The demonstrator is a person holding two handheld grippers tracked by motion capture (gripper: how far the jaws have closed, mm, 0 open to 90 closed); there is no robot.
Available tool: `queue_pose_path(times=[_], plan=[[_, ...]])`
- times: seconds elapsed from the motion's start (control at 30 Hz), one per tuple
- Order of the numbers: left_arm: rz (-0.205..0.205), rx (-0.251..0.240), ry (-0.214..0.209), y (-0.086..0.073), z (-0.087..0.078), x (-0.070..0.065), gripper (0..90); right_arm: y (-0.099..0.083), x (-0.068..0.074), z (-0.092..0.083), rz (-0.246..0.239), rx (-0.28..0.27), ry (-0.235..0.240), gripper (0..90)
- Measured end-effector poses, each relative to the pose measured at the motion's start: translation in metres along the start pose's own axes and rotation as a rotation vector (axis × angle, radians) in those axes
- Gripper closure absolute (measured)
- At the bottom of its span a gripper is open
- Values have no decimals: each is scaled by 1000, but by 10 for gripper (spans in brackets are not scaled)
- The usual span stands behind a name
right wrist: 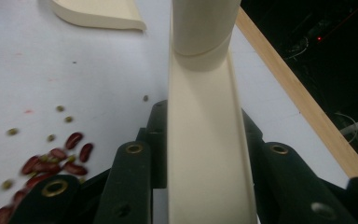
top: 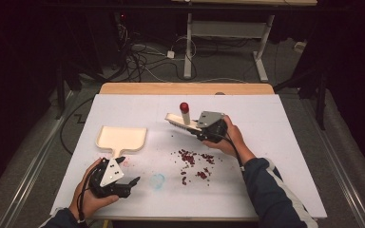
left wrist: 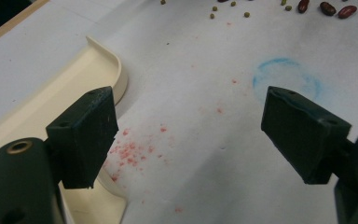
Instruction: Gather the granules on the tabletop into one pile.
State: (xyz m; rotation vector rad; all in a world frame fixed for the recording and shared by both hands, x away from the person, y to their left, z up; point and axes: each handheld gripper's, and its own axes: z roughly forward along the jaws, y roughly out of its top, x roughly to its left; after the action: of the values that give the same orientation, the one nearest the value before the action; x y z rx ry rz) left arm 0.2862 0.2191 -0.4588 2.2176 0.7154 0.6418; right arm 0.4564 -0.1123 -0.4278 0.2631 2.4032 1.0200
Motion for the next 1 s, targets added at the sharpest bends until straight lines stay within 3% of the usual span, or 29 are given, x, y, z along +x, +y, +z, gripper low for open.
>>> queue_pose_path(times=[0.13,0.17,0.23,0.27,0.3,0.5,0.57,0.8,1.0], plan=[[-2,2,-7,-1,0,1,179,2,3,19,-8,26,11,682],[-2,2,-8,-2,0,1,180,1,7,25,-18,23,48,682],[-3,0,-8,-2,0,1,179,2,10,25,-16,24,52,682],[-2,-1,-8,-2,0,1,179,1,16,23,-48,33,78,681],[-2,0,-8,-2,0,1,179,1,16,23,-48,33,78,681],[12,11,-8,0,1,-2,179,-9,29,4,-101,5,160,679],[14,14,-9,1,2,-2,179,-16,38,-10,-127,-17,207,679],[10,23,-13,1,4,-2,179,-29,45,-35,-140,-45,266,679],[25,32,-15,1,5,-4,181,-39,46,-47,-142,-67,283,679]])
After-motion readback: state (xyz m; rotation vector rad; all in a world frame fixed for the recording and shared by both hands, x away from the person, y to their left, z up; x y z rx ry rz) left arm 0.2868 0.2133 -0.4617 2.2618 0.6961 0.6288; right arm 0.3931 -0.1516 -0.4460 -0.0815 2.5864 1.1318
